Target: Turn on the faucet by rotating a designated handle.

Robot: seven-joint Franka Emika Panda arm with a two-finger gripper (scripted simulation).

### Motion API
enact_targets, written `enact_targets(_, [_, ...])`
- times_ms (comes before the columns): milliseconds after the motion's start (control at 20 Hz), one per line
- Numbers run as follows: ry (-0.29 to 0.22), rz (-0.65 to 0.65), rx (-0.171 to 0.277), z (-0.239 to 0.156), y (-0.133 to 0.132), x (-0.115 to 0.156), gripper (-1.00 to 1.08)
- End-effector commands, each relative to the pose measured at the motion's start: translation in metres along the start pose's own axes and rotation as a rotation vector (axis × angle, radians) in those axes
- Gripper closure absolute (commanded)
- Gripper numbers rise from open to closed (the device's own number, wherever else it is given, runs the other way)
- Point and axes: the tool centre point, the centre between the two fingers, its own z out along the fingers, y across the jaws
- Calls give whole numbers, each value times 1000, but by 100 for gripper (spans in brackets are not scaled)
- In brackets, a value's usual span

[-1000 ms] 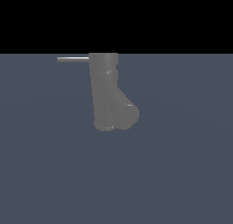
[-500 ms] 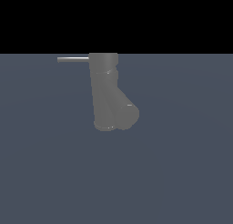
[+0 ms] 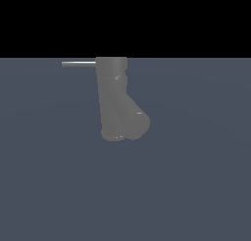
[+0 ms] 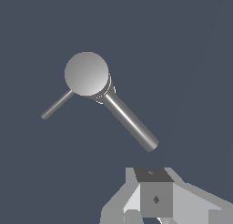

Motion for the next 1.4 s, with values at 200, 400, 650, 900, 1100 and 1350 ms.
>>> enact_targets(200, [-5, 131, -3, 23, -32, 20, 108])
enact_targets(400, [-7, 211, -5, 38, -51, 31, 108])
enact_targets(650, [-10, 311, -9, 60, -76, 43, 108])
enact_targets(900, [-11, 411, -14, 83, -101, 52, 108])
enact_targets(1100, [-12, 491, -18, 104, -121, 59, 108])
enact_targets(1350, [-12, 591, -23, 131, -146, 64, 108])
